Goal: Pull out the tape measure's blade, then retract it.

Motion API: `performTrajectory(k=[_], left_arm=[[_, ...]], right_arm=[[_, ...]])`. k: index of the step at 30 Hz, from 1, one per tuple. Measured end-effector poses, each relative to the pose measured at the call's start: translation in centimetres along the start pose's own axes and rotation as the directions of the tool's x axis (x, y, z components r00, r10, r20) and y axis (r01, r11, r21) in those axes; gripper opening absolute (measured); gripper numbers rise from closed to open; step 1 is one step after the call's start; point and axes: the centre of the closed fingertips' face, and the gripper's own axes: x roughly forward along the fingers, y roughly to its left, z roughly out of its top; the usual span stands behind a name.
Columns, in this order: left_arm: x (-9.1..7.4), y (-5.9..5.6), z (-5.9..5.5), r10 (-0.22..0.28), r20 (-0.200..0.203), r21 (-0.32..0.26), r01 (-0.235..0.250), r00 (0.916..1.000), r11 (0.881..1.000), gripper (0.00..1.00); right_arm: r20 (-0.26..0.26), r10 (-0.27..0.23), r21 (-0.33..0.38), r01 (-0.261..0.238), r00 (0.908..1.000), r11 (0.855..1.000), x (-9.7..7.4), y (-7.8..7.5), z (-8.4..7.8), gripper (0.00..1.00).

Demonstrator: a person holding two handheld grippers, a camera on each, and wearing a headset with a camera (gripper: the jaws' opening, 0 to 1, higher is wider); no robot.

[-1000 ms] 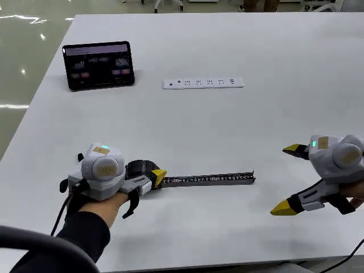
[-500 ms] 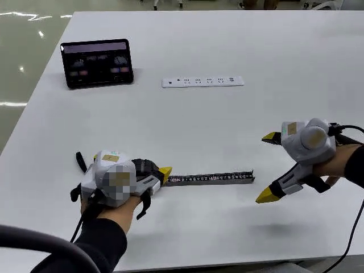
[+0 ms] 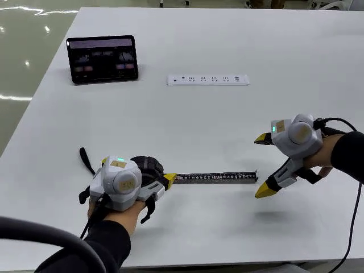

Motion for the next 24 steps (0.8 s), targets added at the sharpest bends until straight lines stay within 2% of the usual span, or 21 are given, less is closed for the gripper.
performTrajectory(k=[8,12,16,17,22,24], left_arm=[[0.1,-0.4,0.1,-0.016,0.019,-0.006,0.016,0.9997,1.000,1.00],[0.3,-0.3,-0.2,-0.014,0.016,-0.030,0.015,0.9998,0.999,0.99],[0.4,-0.1,-0.3,-0.014,0.016,-0.056,0.015,0.9998,0.998,0.99],[0.4,-0.1,-0.3,-0.013,0.016,-0.058,0.014,0.9998,0.998,0.99],[0.3,0.1,-0.4,-0.009,0.011,-0.063,0.010,0.9999,0.998,0.98],[0.3,0.2,-0.6,-0.007,0.003,-0.062,0.007,1.0000,0.998,0.96]], right_arm=[[-0.081,0.014,-0.070,-0.020,0.9966,0.997,1.1,0.1,-1.6,0.74],[-0.091,0.025,-0.068,-0.032,0.9955,0.997,1.8,0.0,-2.1,0.66],[-0.088,0.068,-0.035,-0.071,0.9938,0.997,2.0,0.6,-1.9,0.54],[-0.094,0.074,-0.038,-0.078,0.9928,0.996,2.0,0.7,-1.9,0.49],[-0.120,0.097,-0.056,-0.104,0.9880,0.993,2.8,0.8,-2.8,0.38],[-0.147,0.115,-0.068,-0.126,0.9825,0.990,3.0,1.1,-3.3,0.34]])
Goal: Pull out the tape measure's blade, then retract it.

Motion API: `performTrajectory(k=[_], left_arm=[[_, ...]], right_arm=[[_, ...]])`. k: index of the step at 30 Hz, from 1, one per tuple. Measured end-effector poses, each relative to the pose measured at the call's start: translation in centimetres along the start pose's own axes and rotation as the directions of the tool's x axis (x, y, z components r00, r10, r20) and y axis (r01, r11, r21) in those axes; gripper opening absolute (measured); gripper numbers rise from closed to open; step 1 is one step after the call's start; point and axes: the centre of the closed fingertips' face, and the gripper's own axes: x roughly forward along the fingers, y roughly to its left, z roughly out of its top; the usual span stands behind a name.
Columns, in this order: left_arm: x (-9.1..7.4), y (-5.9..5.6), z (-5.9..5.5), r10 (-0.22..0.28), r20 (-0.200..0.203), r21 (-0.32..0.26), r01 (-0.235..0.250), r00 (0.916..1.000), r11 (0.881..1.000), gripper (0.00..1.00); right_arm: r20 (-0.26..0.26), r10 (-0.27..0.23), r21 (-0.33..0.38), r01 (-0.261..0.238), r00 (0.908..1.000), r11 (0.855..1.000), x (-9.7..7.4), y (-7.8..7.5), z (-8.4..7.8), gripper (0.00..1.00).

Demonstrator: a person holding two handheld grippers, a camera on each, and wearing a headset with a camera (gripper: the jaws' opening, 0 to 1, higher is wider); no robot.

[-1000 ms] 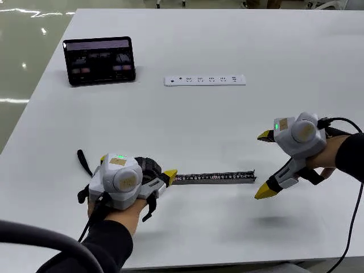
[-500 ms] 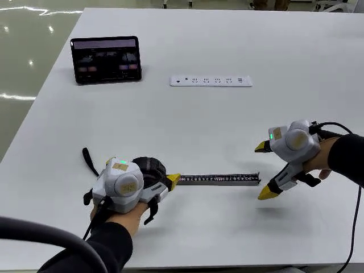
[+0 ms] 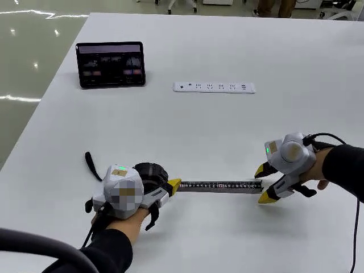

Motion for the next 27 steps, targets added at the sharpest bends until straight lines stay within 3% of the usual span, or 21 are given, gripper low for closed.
performTrajectory(k=[1,3,12,21,22,27], left_arm=[[0.0,0.0,0.0,0.000,-0.001,-0.001,0.000,1.0000,1.000,0.96],[-0.1,0.0,0.0,0.001,-0.001,-0.004,-0.001,1.0000,1.000,0.96],[0.0,-0.3,-0.3,-0.013,-0.009,-0.013,0.013,0.9999,1.000,0.92],[0.0,-0.7,-0.6,-0.020,-0.018,-0.018,0.020,0.9996,1.000,0.83],[0.1,-0.6,-0.7,-0.017,-0.021,-0.021,0.017,0.9996,1.000,0.82],[0.5,-0.3,-0.8,0.002,-0.028,-0.018,-0.002,0.9996,1.000,0.78]], right_arm=[[0.020,-0.017,-0.035,0.018,0.9996,0.999,0.2,-0.5,0.3,0.33],[0.006,-0.015,0.006,0.015,0.9999,1.000,-0.1,-0.7,0.0,0.28],[0.002,-0.054,0.000,0.054,0.9986,0.999,-0.1,-1.6,-0.2,0.13],[0.002,-0.051,0.013,0.051,0.9987,0.999,-0.3,-1.6,-0.2,0.11],[-0.010,-0.064,0.039,0.065,0.9979,0.997,-0.3,-1.6,-0.3,0.11],[-0.041,-0.060,0.015,0.061,0.9974,0.998,-0.2,-1.6,-0.2,0.11]])
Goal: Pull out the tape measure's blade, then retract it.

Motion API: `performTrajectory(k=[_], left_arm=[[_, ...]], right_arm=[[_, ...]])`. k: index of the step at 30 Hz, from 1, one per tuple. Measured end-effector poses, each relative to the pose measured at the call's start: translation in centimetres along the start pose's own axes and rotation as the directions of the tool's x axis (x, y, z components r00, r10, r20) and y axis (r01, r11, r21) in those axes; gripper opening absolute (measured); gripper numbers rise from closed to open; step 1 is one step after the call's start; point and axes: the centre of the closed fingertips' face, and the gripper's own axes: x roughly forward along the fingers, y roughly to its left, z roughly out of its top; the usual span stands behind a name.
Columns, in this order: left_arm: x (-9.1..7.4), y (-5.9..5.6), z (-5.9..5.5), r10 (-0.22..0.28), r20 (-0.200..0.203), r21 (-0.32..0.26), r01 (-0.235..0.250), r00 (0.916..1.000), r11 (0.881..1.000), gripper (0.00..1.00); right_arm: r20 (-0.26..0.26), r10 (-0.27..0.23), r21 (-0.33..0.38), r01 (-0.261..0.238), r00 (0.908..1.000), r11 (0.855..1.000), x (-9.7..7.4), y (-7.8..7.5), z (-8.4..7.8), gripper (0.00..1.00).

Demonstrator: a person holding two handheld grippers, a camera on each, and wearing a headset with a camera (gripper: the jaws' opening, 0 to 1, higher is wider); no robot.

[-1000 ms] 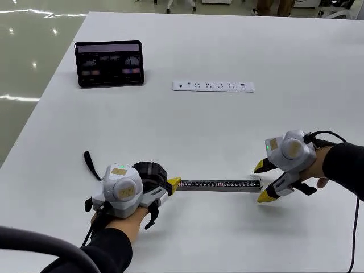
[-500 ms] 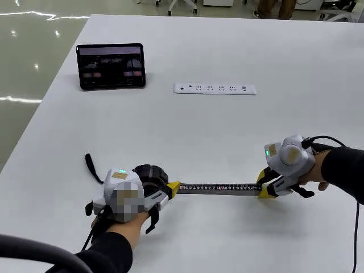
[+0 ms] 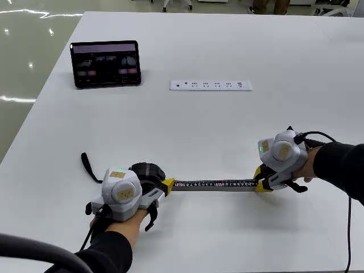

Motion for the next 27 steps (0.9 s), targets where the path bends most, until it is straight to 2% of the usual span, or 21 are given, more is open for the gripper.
performTrajectory(k=[5,11,14,18,23,27], left_arm=[[0.12,0.11,0.18,0.015,-0.011,-0.027,-0.015,0.9998,1.000,0.71],[0.24,-0.12,0.22,0.024,-0.023,-0.051,-0.025,0.9995,0.998,0.68],[0.47,0.18,0.04,0.036,-0.036,-0.095,-0.040,0.9987,0.995,0.68],[0.79,0.57,-0.23,0.053,-0.049,-0.102,-0.058,0.9974,0.993,0.68],[0.80,0.35,-0.47,0.043,-0.064,-0.129,-0.051,0.9970,0.990,0.67],[0.83,0.29,-0.55,0.051,-0.075,-0.104,-0.058,0.9959,0.993,0.66]], right_arm=[[-0.029,0.004,0.026,-0.003,0.9996,1.000,0.08,-0.09,0.04,0.11],[-0.047,0.007,0.057,-0.004,0.9989,0.998,0.05,-0.12,0.09,0.11],[-0.063,0.012,0.057,-0.009,0.9979,0.998,0.09,-0.15,0.11,0.11],[-0.076,0.012,0.059,-0.008,0.9970,0.998,0.10,-0.14,0.08,0.11],[-0.074,0.007,0.058,-0.003,0.9973,0.998,0.09,-0.18,0.02,0.11],[-0.065,0.006,0.068,-0.002,0.9979,0.998,0.10,-0.22,0.01,0.11]])
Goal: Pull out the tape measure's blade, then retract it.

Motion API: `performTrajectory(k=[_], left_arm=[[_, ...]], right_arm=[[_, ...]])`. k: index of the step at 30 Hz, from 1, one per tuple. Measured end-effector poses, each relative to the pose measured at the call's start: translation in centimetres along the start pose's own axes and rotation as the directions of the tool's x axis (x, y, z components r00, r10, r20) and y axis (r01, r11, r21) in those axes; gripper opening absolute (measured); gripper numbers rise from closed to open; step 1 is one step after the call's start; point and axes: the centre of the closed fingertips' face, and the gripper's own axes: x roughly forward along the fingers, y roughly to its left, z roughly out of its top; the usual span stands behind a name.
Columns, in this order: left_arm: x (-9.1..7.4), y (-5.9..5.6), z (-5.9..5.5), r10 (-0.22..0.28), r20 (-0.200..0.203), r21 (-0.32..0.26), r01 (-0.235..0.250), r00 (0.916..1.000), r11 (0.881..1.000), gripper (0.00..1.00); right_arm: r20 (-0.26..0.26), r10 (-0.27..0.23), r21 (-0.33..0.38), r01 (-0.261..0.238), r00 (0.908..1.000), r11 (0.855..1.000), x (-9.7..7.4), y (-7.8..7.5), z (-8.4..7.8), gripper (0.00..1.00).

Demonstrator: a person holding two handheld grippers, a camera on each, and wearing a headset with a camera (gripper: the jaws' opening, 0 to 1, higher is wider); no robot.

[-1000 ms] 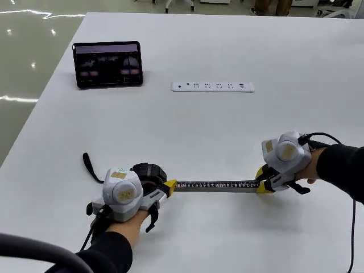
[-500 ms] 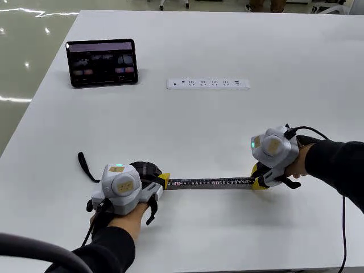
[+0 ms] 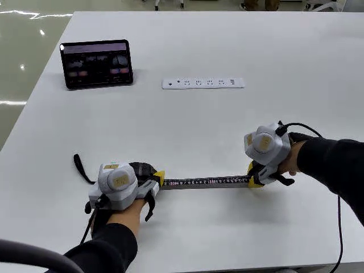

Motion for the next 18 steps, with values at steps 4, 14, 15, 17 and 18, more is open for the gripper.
performTrajectory(k=[4,14,15,17,18], left_arm=[[0.00,0.01,0.07,0.004,-0.013,0.032,-0.003,0.9999,0.999,0.64],[-0.07,0.09,-0.01,0.000,-0.022,0.020,0.001,0.9998,1.000,0.64],[-0.05,0.07,-0.03,-0.002,-0.027,0.020,0.002,0.9996,1.000,0.64],[-0.11,0.04,-0.02,-0.002,-0.025,0.022,0.002,0.9997,1.000,0.64],[-0.11,0.06,-0.03,-0.002,-0.024,0.023,0.002,0.9997,1.000,0.64]], right_arm=[[0.008,0.004,0.013,-0.004,1.0000,1.000,-0.05,0.08,0.01,0.11],[0.054,0.000,0.012,-0.001,0.9986,1.000,-0.17,0.18,-0.02,0.10],[0.059,-0.003,0.001,0.003,0.9982,1.000,-0.16,0.22,0.03,0.10],[0.064,-0.009,0.000,0.009,0.9979,1.000,-0.16,0.22,0.09,0.10],[0.065,-0.009,0.003,0.009,0.9978,1.000,-0.16,0.20,0.11,0.10]])
